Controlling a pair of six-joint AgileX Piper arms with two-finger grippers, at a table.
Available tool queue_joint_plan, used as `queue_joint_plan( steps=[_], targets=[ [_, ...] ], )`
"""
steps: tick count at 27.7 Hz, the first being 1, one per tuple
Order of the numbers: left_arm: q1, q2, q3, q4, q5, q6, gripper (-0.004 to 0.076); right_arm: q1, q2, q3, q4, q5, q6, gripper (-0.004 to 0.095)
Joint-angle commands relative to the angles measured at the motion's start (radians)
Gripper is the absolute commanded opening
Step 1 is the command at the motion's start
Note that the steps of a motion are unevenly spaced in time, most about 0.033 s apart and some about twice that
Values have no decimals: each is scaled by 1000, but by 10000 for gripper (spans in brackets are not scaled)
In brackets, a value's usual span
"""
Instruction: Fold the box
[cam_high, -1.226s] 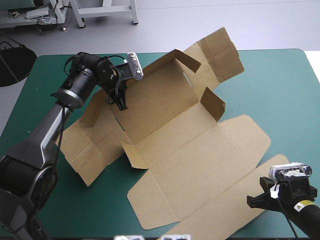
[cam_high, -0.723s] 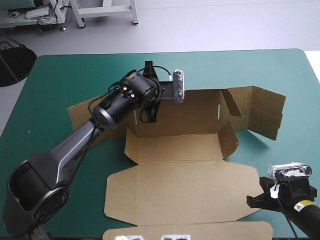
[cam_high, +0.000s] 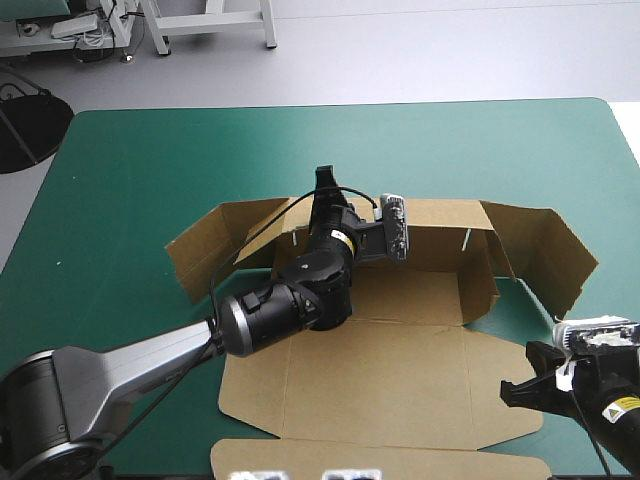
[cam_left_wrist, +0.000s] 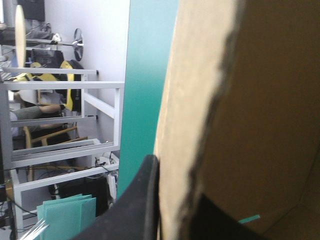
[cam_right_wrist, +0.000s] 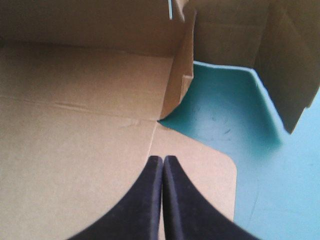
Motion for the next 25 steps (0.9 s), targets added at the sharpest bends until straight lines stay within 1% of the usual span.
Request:
queue_joint_plan(
  steps=[1, 5, 7, 11, 15, 20, 21, 24, 25],
  targets=[
    [-42, -82, 63, 199, -27, -177, -9, 0, 20, -102, 18, -44, 6, -13],
    [-78, -90, 149, 311, -25, -292, -9, 0, 83, -212, 0, -42, 19, -13],
    [-84, -90, 189, 349, -17, -334, -9, 0, 128, -261, 10, -59, 36, -13],
    [-86, -90, 258, 383, -8, -379, -9, 0, 222, -366, 29, -110, 36, -13],
    [-86, -90, 278, 384, -8, -397, -9, 0, 359, -488, 29, -108, 32, -13],
    [-86, -90, 278, 400, -6, -408, -9, 0, 554, -630, 31, -79, 2, -13],
    [-86, -90, 278, 404, -8, -408, -9, 0, 636, -696, 31, -53, -1, -13],
    [-86, -90, 278, 420, -10, -408, -9, 0, 746, -794, 31, -31, -1, -13],
    [-86, -90, 278, 440, -12, -416, -9, 0, 816, -856, 31, -10, -1, -13]
  ],
)
